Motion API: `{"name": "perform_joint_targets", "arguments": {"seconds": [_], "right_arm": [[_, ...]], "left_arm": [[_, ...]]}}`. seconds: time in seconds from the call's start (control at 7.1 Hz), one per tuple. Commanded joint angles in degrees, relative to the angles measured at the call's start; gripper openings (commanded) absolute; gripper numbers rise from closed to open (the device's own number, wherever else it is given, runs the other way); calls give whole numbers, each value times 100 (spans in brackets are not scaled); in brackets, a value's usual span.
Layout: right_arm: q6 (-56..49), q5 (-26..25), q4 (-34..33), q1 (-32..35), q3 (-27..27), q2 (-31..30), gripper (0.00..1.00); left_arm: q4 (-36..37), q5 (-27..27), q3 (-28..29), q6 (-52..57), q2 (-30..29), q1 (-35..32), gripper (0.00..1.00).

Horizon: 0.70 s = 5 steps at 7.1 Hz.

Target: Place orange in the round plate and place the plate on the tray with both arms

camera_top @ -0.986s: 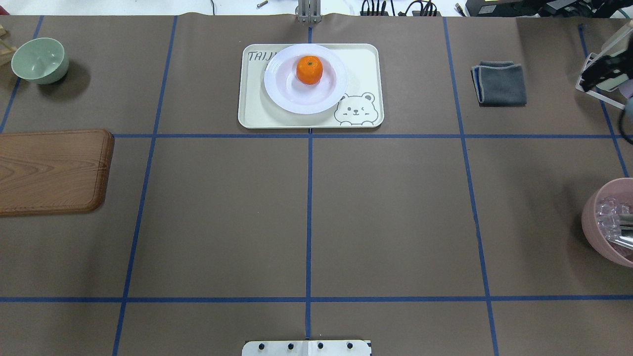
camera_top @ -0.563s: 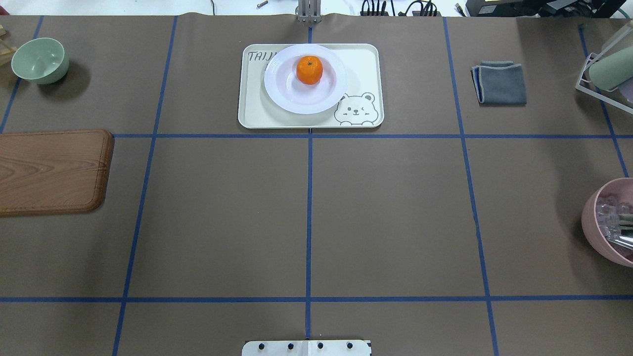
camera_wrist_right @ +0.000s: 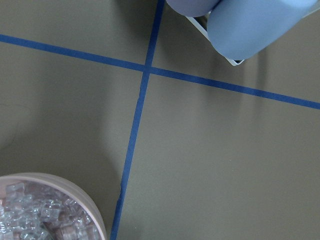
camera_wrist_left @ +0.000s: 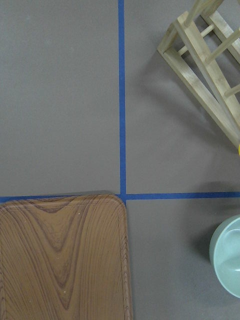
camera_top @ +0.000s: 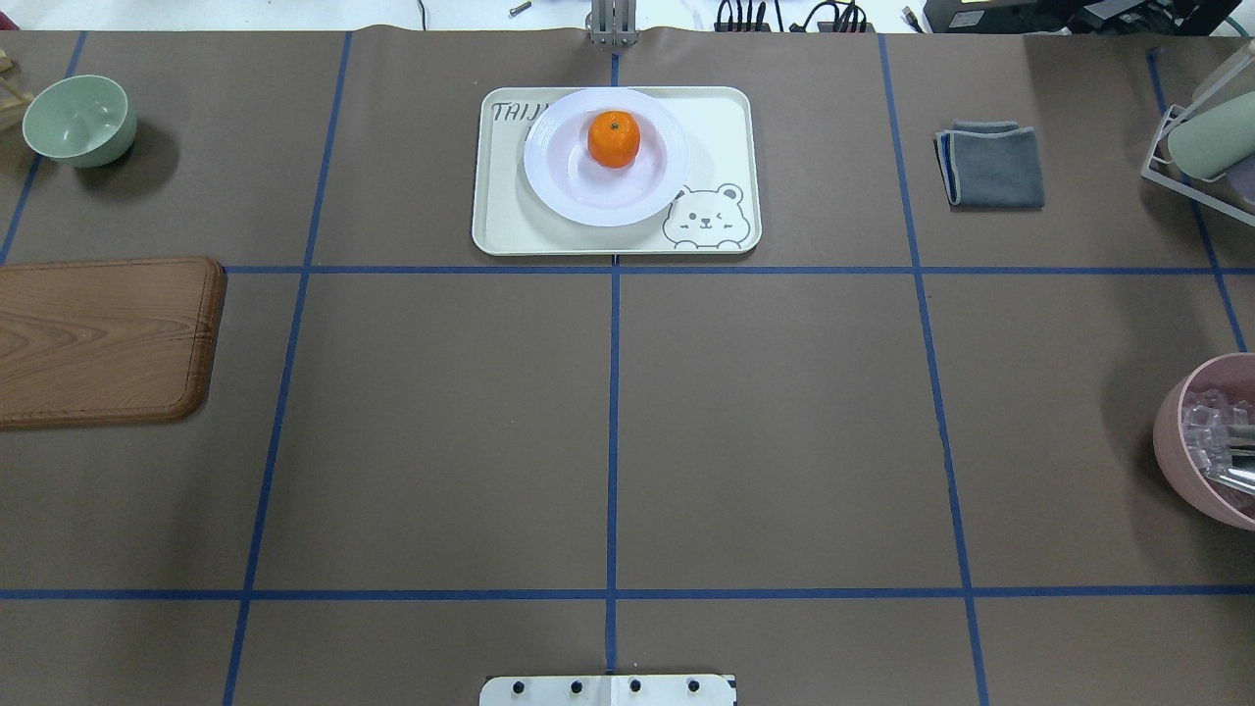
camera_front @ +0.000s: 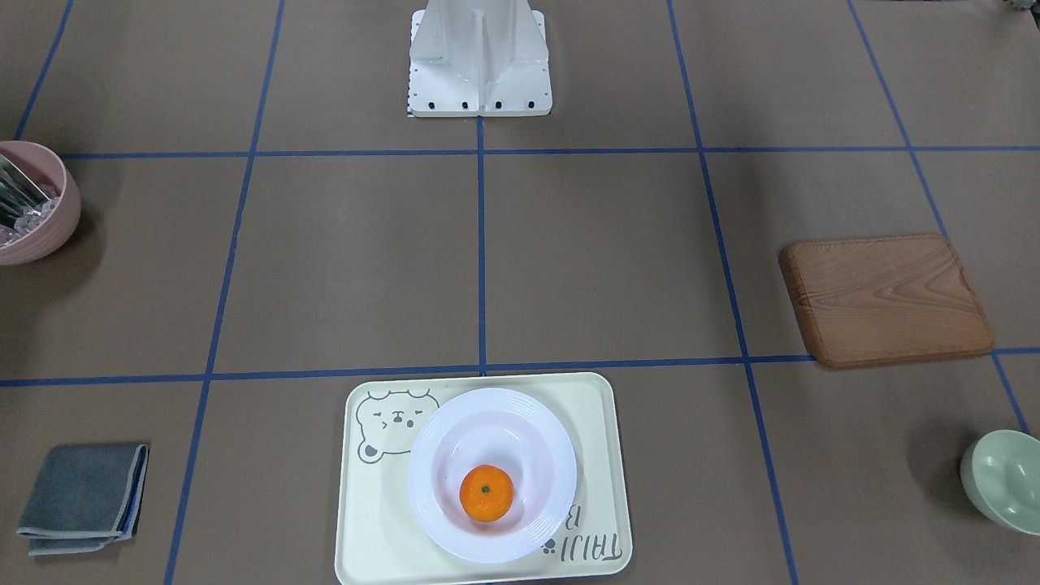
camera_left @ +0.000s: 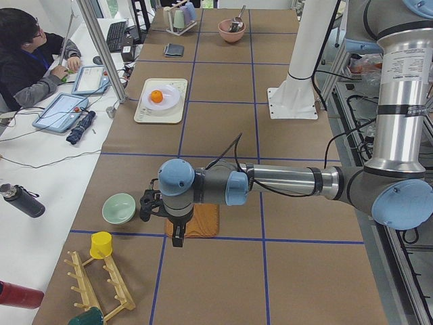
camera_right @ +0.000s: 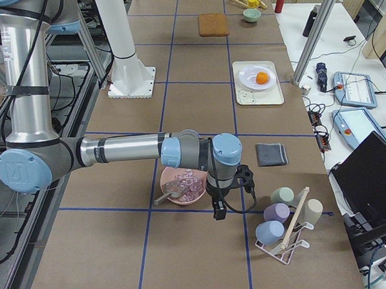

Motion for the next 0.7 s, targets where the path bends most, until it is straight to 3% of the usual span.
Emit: {"name": "perform_joint_targets", "arguments": {"seconds": [0.0, 0.56], "right_arm": [[2, 79, 1, 33, -22, 2, 100], [-25, -105, 10, 42, 57, 72, 100]], "left_arm": [[-120, -27, 16, 0, 65, 44, 99], [-41, 16, 34, -61, 83, 44, 99]]}}
